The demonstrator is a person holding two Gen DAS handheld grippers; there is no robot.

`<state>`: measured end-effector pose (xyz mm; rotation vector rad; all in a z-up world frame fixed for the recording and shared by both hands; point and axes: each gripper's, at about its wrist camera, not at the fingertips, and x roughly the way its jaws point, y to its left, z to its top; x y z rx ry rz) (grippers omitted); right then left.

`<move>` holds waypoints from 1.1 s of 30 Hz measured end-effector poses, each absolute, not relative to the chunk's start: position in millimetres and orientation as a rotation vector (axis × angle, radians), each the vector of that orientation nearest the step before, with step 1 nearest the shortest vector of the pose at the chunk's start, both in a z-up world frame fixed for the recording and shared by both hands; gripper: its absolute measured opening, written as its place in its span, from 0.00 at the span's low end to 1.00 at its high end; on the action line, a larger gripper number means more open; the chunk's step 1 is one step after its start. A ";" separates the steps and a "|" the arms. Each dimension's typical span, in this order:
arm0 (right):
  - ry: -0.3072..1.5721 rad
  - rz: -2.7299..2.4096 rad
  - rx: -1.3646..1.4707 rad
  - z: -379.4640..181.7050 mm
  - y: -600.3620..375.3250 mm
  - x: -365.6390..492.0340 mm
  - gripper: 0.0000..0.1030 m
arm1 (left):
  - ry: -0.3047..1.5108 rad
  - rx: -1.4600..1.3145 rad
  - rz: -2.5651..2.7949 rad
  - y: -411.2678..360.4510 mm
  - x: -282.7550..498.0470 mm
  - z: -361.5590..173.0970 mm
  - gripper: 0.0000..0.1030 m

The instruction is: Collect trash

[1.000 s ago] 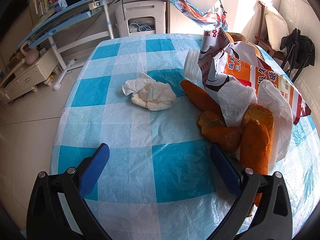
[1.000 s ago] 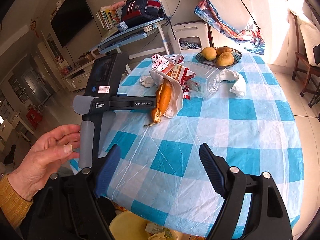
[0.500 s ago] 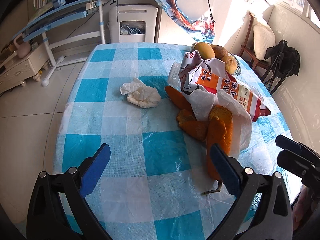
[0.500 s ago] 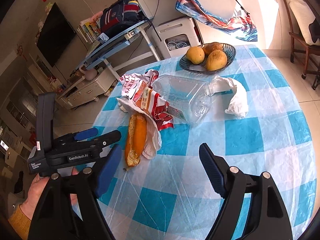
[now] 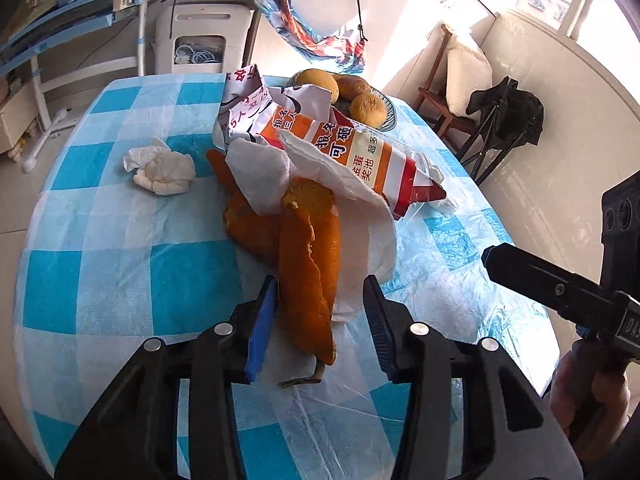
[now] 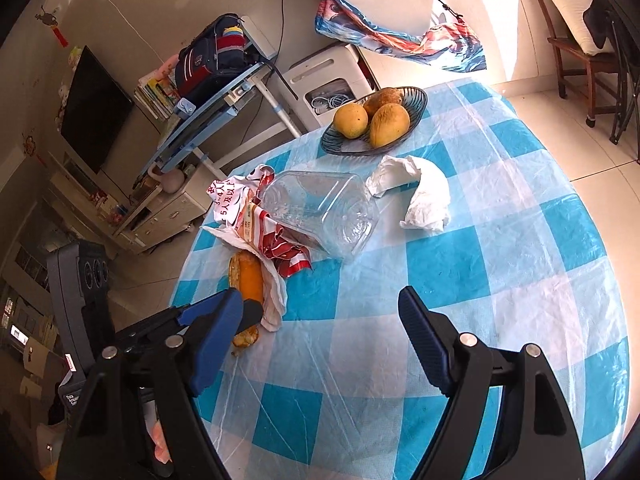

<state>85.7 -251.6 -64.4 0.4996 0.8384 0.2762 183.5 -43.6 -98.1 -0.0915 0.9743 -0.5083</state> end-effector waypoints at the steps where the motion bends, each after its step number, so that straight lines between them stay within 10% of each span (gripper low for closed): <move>1: 0.843 0.282 0.500 -65.8 -249.7 87.1 0.75 | 0.984 -0.112 -0.522 -39.8 184.4 -100.0 0.22; 11: 0.873 0.358 0.398 -70.5 -206.8 105.0 0.74 | 0.911 -0.215 -0.525 4.4 177.5 -67.5 0.14; 19: 0.908 0.388 0.335 -84.9 -181.5 126.0 0.46 | 0.851 -0.301 -0.460 43.1 177.4 -46.7 0.11; 22: 0.926 0.391 0.307 -88.2 -177.3 126.8 0.21 | 0.936 -0.280 -0.541 34.1 180.6 -56.4 0.11; 29: 0.905 0.382 0.307 -81.1 -188.4 111.8 0.04 | 1.014 -0.058 -0.559 -5.9 169.2 -87.9 0.56; 33: 0.881 0.383 0.300 -71.6 -193.5 101.4 0.03 | 1.036 -0.046 -0.550 -9.0 173.4 -101.2 0.58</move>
